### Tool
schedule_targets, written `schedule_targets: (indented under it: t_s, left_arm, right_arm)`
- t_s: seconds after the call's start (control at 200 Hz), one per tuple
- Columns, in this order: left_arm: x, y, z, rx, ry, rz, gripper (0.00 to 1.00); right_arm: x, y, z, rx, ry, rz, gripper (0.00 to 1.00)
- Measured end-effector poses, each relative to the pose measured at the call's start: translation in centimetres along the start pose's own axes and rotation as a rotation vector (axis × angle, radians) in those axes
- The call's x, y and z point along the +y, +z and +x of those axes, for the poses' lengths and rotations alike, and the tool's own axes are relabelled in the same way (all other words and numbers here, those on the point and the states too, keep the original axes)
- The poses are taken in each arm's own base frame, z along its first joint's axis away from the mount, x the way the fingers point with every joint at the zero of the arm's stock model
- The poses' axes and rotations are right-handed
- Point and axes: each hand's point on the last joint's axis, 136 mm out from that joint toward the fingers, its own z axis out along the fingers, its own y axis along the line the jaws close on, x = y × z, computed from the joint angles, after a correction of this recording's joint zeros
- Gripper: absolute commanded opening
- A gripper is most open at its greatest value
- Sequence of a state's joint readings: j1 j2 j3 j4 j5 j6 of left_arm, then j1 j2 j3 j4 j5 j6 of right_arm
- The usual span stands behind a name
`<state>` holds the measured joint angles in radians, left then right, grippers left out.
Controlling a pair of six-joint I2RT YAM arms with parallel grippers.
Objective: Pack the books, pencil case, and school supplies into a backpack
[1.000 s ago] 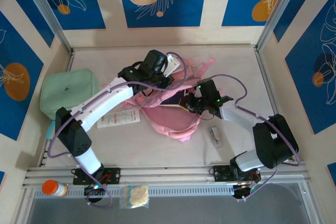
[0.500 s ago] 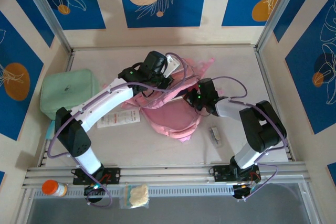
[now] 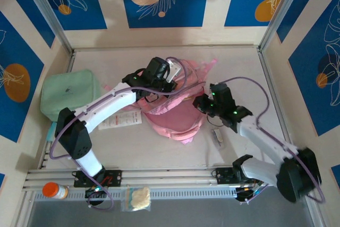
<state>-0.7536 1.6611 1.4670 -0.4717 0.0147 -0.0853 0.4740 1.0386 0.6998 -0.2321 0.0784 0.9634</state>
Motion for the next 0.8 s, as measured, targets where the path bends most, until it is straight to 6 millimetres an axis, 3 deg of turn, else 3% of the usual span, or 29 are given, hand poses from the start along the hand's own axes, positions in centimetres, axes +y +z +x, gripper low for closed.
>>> schedule_targets:
  t_s: [0.105,0.23,0.295,0.38,0.59,0.68,0.8]
  left_arm:
    - [-0.9,0.9,1.4,0.022,-0.071,0.058,0.31]
    - [-1.6,1.4,2.4,0.022,-0.16,0.1,0.46]
    - [-1.5,0.8,3.3,0.012,-0.201,0.104,0.51]
    - [-0.9,-1.4,5.0,-0.006,-0.261,0.098,0.55]
    - [4.7,-7.4,8.1,-0.146,-0.497,0.009,0.61]
    - [7.1,-8.0,10.9,-0.143,-0.602,-0.047,0.62]
    - [9.7,-7.3,15.0,-0.096,-0.742,-0.107,0.62]
  right_arm:
    - [-0.2,-3.1,-0.1,-0.017,-0.043,0.024,0.09]
    - [-0.8,-4.3,1.0,0.044,-0.087,0.068,0.08]
    - [-1.3,-4.3,2.2,0.101,-0.104,0.09,0.08]
    - [-1.5,-4.0,4.3,0.193,-0.129,0.104,0.08]
    - [-0.9,-2.6,10.4,0.409,-0.235,0.128,0.08]
    - [0.1,-1.9,12.7,0.477,-0.289,0.131,0.08]
    - [1.5,-0.9,15.3,0.54,-0.357,0.132,0.06]
